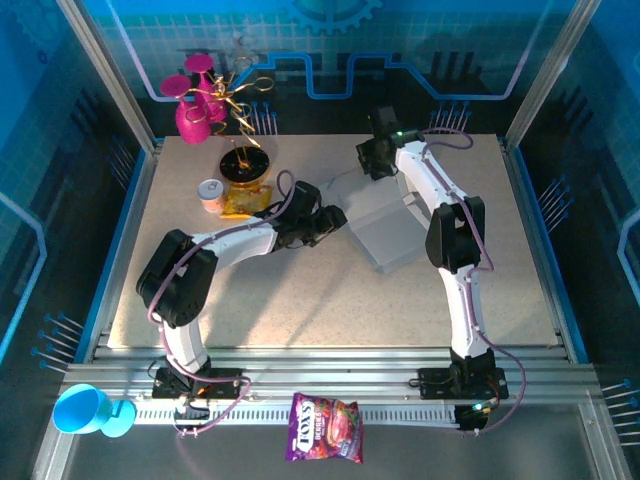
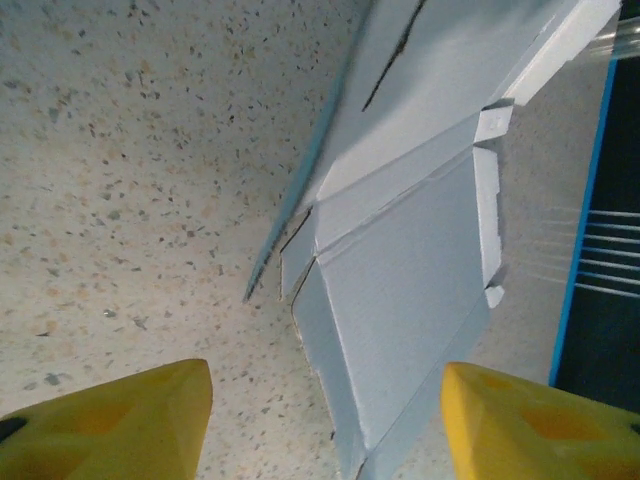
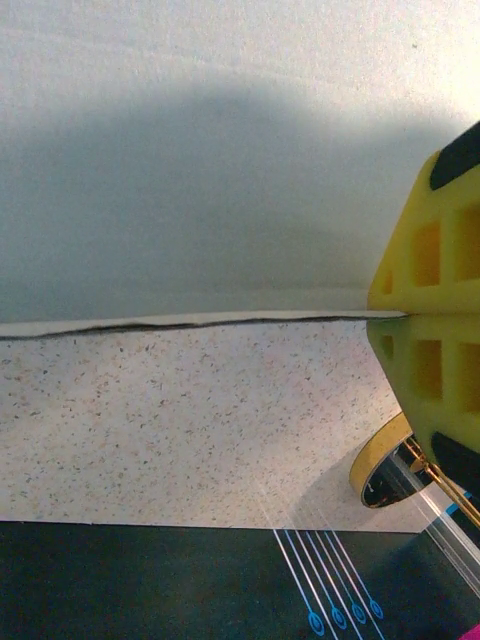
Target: Fold the paper box
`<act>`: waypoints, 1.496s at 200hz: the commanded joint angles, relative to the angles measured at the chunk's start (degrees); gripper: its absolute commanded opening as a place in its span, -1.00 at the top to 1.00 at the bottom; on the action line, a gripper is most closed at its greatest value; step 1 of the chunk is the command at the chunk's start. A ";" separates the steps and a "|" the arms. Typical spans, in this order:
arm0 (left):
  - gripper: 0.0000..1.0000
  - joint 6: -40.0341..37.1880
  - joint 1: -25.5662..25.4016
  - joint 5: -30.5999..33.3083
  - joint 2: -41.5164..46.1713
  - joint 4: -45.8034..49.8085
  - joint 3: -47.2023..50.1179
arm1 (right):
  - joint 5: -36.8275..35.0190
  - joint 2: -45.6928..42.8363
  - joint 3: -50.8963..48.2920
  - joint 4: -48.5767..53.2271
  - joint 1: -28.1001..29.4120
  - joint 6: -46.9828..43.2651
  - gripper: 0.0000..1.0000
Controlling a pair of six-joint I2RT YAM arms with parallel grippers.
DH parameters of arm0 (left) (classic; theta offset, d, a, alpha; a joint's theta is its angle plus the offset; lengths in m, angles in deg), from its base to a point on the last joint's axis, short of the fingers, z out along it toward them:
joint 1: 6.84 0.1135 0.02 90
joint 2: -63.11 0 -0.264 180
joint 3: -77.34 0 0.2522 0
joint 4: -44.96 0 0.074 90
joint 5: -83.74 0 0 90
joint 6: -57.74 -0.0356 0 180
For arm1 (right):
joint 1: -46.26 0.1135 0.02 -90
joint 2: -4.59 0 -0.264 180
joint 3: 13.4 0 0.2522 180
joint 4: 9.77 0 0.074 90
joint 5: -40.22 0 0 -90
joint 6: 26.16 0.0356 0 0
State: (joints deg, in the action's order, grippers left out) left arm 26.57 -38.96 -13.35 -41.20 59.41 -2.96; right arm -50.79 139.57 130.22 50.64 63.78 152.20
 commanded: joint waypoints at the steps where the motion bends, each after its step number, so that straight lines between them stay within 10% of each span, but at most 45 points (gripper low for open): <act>1: -0.31 8.32 -1.29 -1.13 -1.31 -5.76 2.00 | -0.23 0.19 2.25 2.80 -0.56 1.12 1.00; 207: -0.06 11.24 -3.32 1.82 -11.70 -18.16 -4.46 | 1.70 -0.72 0.24 1.87 -1.04 2.08 1.00; 299: 0.09 9.83 -3.62 2.32 -14.44 -9.01 -10.08 | 1.79 -5.20 -6.28 -2.31 -0.81 4.19 1.00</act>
State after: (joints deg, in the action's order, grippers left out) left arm 37.89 -42.65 -11.62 -53.75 47.80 -10.54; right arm -49.96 138.17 125.56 47.69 63.05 154.95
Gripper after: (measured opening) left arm 0.463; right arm 0.062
